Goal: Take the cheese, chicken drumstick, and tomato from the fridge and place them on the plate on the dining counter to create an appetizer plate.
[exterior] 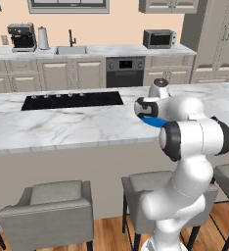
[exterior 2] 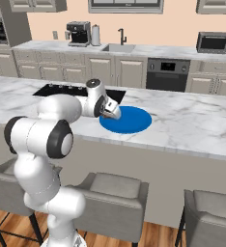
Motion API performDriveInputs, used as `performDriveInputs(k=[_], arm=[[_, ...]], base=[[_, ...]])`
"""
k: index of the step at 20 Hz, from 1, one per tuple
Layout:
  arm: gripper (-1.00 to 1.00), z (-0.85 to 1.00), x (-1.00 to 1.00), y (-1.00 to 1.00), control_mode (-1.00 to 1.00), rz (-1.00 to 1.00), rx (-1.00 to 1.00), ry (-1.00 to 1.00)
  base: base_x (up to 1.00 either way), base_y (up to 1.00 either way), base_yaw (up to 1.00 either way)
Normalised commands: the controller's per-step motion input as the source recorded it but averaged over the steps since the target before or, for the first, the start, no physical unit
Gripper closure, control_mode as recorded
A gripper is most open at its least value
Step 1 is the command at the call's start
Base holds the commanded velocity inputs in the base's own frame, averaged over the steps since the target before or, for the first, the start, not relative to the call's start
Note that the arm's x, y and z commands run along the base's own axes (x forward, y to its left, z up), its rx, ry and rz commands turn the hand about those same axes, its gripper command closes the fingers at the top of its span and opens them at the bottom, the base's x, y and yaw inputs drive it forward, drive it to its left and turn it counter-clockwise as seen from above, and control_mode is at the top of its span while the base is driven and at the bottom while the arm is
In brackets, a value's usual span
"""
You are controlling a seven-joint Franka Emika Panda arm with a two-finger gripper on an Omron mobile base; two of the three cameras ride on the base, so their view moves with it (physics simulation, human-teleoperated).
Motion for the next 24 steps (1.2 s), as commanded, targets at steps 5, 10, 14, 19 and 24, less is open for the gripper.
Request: performDriveInputs(k=[5,10,14,19,24], arm=[[-1.0,-0.06,0.26,-0.19,-1.0,0.0,0.0,0.06],[-1.0,0.0,0.34,-0.07,-1.0,0.0,0.0,0.07],[-1.0,0.0,0.28,0.0,-1.0,0.0,0.0,0.07],[-1.0,0.23,-0.2,-0.19,-1.0,0.0,0.0,0.0],[-1.0,0.86,-0.98,-0.25,-1.0,0.0,0.0,-0.03]], base=[[0.0,0.0,0.0],[0.0,0.0,0.0],[0.0,0.0,0.0],[0.0,0.0,0.0],[0.0,0.0,0.0]])
